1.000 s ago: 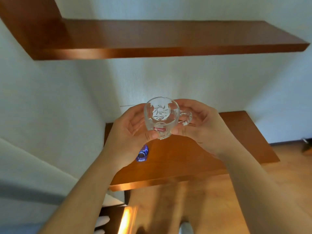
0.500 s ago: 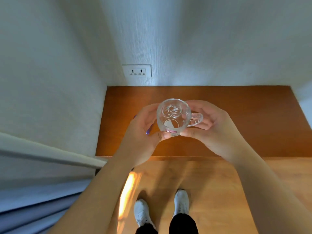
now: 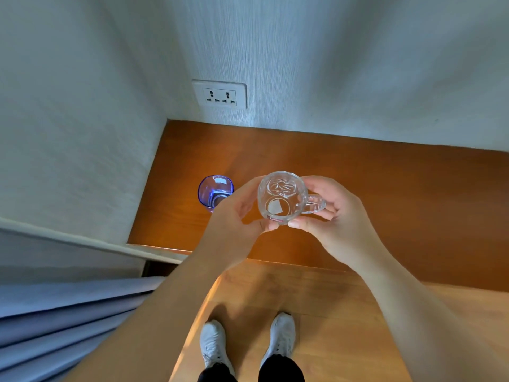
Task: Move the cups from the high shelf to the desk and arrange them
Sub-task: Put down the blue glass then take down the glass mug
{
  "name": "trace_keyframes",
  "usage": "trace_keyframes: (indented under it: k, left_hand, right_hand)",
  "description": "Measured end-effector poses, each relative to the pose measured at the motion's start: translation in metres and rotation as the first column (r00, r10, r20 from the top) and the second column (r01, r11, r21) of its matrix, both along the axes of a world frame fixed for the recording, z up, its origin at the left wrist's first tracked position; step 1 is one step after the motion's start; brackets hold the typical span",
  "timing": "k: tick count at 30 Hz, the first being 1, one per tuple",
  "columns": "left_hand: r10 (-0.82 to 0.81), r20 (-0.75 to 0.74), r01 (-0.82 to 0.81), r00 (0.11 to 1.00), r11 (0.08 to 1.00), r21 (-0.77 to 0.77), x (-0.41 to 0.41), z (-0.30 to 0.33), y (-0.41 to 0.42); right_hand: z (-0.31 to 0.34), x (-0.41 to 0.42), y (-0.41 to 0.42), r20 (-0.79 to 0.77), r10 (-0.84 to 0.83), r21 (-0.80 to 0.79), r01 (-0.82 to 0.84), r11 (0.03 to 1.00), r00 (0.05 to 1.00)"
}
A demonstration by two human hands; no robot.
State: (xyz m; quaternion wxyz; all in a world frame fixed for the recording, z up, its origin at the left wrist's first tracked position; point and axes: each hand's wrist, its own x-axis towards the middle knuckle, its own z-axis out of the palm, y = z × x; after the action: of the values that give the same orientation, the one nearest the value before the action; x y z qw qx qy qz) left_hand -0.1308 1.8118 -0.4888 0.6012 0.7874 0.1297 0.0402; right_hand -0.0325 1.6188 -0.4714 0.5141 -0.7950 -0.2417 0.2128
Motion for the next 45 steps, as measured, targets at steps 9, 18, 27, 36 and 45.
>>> trace_keyframes:
  k: [9,18,27,36,45]
  left_hand:
    - [0.046,-0.020,-0.044,0.999,0.995,0.091,0.035,-0.027,0.000]
    - [0.059,-0.084,-0.054,0.995,0.996,0.071,0.074,-0.035,0.018]
    - [0.067,-0.145,-0.058,0.987,0.996,0.065,0.099,-0.042,0.018]
    - [0.090,-0.195,-0.077,0.977,0.994,0.076,0.109,-0.042,0.016]
    - [0.053,-0.246,-0.035,0.968,0.996,0.076,0.122,-0.036,0.016]
  right_hand:
    - [-0.028,0.034,0.007,0.070,0.006,-0.078,0.000,0.997,0.998]
    - [-0.032,0.065,0.027,0.103,0.011,-0.140,0.004,0.990,0.995]
    - [-0.037,0.081,0.032,0.114,-0.003,-0.174,0.023,0.984,0.994]
    - [-0.040,0.089,0.040,0.095,-0.018,-0.184,0.036,0.982,0.995]
    - [-0.038,0.100,0.039,0.031,-0.037,-0.208,0.043,0.977,0.999]
